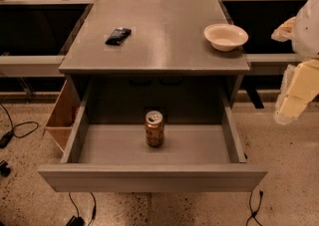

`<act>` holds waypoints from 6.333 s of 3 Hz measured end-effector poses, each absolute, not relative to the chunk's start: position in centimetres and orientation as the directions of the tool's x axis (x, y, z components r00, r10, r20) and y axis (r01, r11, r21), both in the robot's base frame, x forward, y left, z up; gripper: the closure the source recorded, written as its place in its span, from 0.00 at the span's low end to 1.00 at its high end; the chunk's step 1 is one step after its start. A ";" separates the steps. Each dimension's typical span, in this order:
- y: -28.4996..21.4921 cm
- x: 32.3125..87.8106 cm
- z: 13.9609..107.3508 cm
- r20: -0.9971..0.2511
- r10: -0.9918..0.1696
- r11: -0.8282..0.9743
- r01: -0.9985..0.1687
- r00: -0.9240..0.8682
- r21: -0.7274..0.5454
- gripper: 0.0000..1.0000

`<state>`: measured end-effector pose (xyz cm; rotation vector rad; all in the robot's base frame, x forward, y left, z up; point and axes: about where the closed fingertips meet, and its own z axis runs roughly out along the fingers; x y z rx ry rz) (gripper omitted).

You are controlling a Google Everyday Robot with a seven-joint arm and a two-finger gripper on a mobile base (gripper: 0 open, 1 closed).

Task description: Pick orange can from top drawer and place on counter

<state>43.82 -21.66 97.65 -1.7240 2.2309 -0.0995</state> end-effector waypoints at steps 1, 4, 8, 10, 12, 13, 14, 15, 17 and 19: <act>-21.7 43.8 97.7 -0.207 -0.953 0.270 -0.931 -0.221 -0.247 0.00; -18.7 46.1 87.4 -0.532 -0.824 0.306 -0.944 -0.195 -0.128 0.00; -10.6 52.1 79.9 -0.792 -0.597 0.294 -0.953 -0.129 -0.067 0.00; -4.5 56.0 72.6 -0.860 -0.503 0.232 -0.972 -0.082 -0.043 0.00; 1.3 57.3 68.4 -0.917 -0.396 0.182 -0.983 -0.049 -0.026 0.03; 3.3 57.7 67.5 -0.922 -0.385 0.161 -0.987 -0.037 -0.027 0.26; 4.5 58.1 67.0 -0.921 -0.389 0.149 -0.988 -0.026 -0.035 0.50; 4.5 58.9 71.0 -0.884 -0.467 0.121 -0.987 0.034 -0.102 0.81; 4.2 60.6 88.4 -0.782 -0.602 0.077 -0.963 0.160 -0.257 1.00; 7.7 68.4 96.7 -0.825 -0.562 0.173 -0.967 0.058 -0.186 1.00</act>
Offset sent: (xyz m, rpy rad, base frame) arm 0.0040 0.0049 -0.0316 0.1280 0.0245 -0.0199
